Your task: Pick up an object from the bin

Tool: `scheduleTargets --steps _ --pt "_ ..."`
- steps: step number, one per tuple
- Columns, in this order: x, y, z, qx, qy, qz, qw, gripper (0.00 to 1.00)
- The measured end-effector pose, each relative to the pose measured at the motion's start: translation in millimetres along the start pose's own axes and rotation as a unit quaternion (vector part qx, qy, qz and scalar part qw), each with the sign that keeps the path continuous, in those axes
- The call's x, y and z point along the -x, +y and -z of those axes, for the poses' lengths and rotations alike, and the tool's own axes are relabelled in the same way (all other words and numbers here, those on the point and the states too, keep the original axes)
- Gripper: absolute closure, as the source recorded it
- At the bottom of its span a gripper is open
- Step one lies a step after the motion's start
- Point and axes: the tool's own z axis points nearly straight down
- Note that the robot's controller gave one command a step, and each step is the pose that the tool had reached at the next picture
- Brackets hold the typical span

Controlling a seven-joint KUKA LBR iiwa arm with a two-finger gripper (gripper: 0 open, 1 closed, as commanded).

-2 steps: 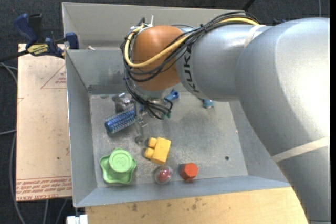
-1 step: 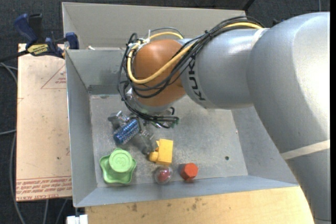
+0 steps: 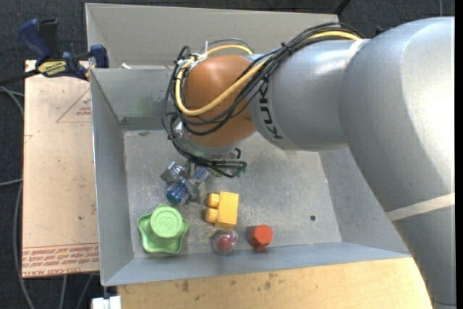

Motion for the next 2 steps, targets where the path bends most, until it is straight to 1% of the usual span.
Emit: scheduleTargets --steps 1,2 --pt "-1.7 -60 124 -0.004 -0.0041 -0.004 1.0 1.0" --pt "-22.0 -47 279 -0.003 -0.0047 -0.087 0.9962 1.0"
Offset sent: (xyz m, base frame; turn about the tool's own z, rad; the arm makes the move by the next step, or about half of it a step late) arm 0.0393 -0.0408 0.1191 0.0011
